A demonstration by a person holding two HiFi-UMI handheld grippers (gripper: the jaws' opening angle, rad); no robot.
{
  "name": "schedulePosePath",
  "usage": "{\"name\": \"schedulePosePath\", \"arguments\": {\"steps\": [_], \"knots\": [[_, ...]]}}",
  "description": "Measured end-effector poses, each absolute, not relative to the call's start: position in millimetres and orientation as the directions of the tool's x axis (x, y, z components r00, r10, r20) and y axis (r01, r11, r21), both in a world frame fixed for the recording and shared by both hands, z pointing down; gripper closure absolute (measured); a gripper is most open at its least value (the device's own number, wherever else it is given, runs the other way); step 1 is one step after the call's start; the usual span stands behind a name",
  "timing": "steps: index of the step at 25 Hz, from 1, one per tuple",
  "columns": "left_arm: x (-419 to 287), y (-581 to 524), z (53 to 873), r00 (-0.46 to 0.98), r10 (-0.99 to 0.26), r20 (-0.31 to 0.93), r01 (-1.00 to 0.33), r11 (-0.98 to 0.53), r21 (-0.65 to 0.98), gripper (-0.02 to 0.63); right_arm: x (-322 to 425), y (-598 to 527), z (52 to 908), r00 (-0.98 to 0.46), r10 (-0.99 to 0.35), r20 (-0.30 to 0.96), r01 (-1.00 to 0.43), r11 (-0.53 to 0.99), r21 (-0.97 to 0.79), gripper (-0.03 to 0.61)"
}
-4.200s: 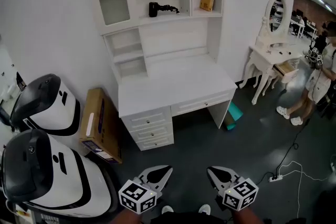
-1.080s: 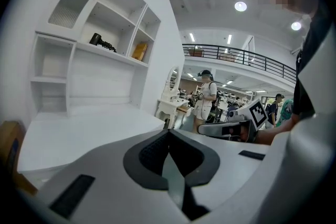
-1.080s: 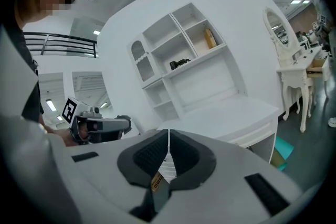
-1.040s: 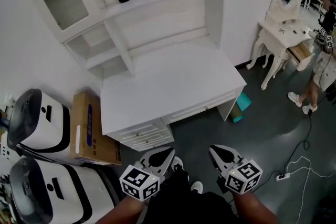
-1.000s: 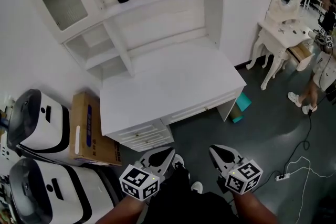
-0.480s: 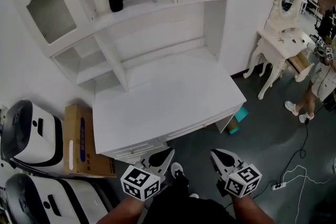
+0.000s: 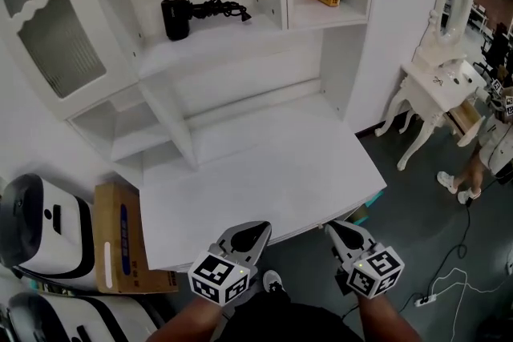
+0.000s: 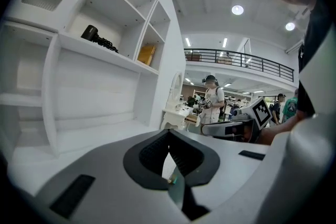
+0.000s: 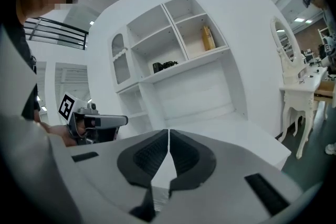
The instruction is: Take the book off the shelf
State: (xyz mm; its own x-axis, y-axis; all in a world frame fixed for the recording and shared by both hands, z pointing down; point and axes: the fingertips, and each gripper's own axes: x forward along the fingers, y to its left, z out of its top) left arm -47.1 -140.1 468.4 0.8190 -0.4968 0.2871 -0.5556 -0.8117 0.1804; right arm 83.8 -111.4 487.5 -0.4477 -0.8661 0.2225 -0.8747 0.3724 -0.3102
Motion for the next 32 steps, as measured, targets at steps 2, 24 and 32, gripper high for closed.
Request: {"name": "schedulePosePath", "arguments": {"steps": [2,24,32], "knots": [[-49,-159,465,0.822,-0.493,0.286,-0.548,-0.821,0.161,0.606,83,-131,481,-0.441,-0.872,0.213,-0.88,0.373,-0.295,0.548],[-34,-274,438,0.763,-0.603,0.232,-0.638,-0.759,0.127,0.606,111,-283,427,-0.472,-0.869,0.149,-0.88,0.455,-0.136,0.548],[0,-319,398,0.685,-0.706,0.18,-0.726,-0.682,0.088,0.606,181,-365,356,-0.465,-0.883,0.063,-0.885,0.464,-0.028,0.547]]}}
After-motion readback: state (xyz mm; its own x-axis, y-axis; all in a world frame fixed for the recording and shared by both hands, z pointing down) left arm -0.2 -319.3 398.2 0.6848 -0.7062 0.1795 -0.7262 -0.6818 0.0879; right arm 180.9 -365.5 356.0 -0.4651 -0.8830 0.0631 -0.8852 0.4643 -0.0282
